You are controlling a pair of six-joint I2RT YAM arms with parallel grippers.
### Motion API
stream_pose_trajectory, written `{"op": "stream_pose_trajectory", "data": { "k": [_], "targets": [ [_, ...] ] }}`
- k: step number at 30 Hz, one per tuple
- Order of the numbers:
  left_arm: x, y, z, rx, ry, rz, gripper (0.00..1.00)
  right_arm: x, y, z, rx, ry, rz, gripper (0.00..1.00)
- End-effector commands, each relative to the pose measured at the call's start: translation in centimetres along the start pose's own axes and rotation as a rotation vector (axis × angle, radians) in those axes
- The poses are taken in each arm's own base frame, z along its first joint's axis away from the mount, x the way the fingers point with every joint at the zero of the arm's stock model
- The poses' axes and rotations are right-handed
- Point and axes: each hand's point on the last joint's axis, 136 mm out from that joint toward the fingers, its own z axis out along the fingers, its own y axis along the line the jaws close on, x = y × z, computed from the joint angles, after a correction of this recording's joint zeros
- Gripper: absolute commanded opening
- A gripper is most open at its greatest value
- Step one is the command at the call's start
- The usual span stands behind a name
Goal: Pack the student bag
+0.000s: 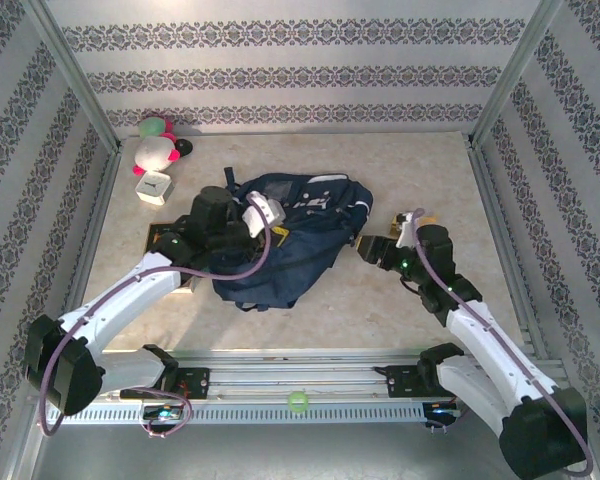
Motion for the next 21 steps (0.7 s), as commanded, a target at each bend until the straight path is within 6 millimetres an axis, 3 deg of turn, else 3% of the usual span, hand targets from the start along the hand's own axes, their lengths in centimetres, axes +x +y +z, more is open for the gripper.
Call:
{"op": "stream_pose_trajectory", "data": {
  "k": [1,3,9,14,16,19,21],
  "targets": [
    [-3.4,0.0,-1.9,0.052,-0.116,0.013,0.0,0.6,-1.8,1.6,0.037,0.027,-0.298,0.6],
    [-3.7,0.2,-2.2,0.07,-0.125,0.009,0.0,0.4,-2.1,2.5,0.037,0.058,-0.296,0.61],
    [-4.2,0.8,-2.9,0.084,-0.144,0.013,0.0,-0.3,0.5,4.8,-0.149,0.096,-0.406,0.61],
    [-4.3,1.2,-3.0,0.079,-0.149,0.018,0.0,0.9,3.6,4.8,-0.381,0.165,-0.502,0.6],
    [-4.2,1.3,-2.8,0.079,-0.146,0.017,0.0,1.0,4.0,4.8,-0.41,0.18,-0.511,0.59],
    [-4.3,1.4,-2.7,0.082,-0.152,0.018,0.0,1.0,4.1,4.9,-0.418,0.183,-0.521,0.51],
    [-4.3,1.5,-2.6,0.074,-0.155,0.02,0.0,1.0,4.3,4.7,-0.432,0.186,-0.526,0.36]
  ]
}}
